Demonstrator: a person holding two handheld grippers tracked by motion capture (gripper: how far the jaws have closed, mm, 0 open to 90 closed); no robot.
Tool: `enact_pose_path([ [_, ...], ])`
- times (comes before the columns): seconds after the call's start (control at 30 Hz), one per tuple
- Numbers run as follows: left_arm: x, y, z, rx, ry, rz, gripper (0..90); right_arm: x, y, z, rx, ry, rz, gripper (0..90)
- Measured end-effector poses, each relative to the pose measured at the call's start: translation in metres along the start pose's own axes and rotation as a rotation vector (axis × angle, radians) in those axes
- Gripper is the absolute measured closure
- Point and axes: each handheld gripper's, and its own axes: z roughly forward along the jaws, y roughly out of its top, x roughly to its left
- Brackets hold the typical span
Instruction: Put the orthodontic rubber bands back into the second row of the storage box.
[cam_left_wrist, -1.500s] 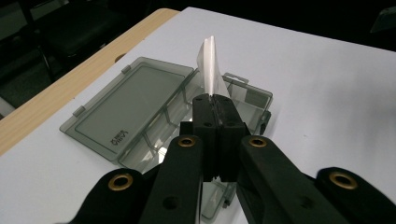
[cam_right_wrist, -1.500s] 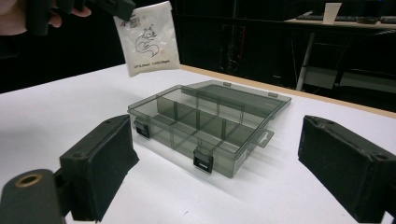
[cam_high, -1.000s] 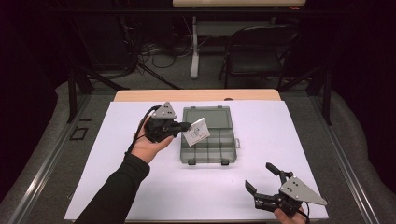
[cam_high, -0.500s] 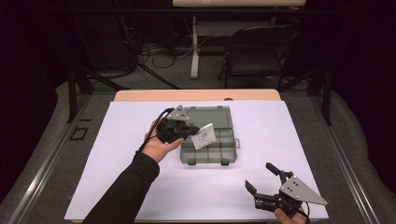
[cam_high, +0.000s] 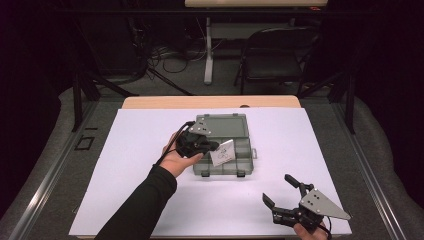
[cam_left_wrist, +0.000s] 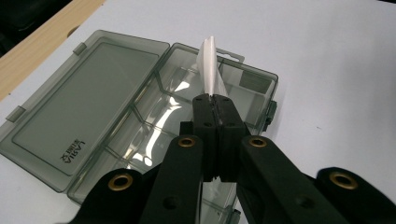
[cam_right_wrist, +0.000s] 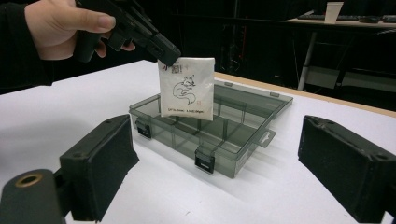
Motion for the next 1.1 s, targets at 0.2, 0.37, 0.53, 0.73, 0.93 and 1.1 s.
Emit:
enact_pose_path([
  [0.2,-0.001,-0.003,0.008,0.014,-0.011,-0.004,89.5,0.000,0.000,0.000,0.000,0.001,0.002,9.9],
  [0.37,-0.002,-0.008,0.014,0.026,-0.019,-0.008,89.5,0.000,0.000,0.000,-0.001,0.001,0.003,9.9],
  [0.53,-0.003,-0.013,0.018,0.032,-0.025,-0.017,89.5,0.000,0.000,0.000,-0.001,0.001,0.005,9.9],
  [0.73,-0.003,-0.015,0.021,0.047,-0.025,-0.018,89.5,0.001,0.000,0.000,-0.004,-0.002,0.001,10.0],
  [0.93,-0.004,-0.020,0.027,0.069,-0.026,-0.020,89.5,0.000,0.000,0.000,-0.003,-0.002,0.003,9.9],
  [1.1,-0.002,-0.021,0.027,0.066,-0.024,-0.025,89.4,0.000,0.000,0.000,-0.003,-0.002,0.002,10.0],
])
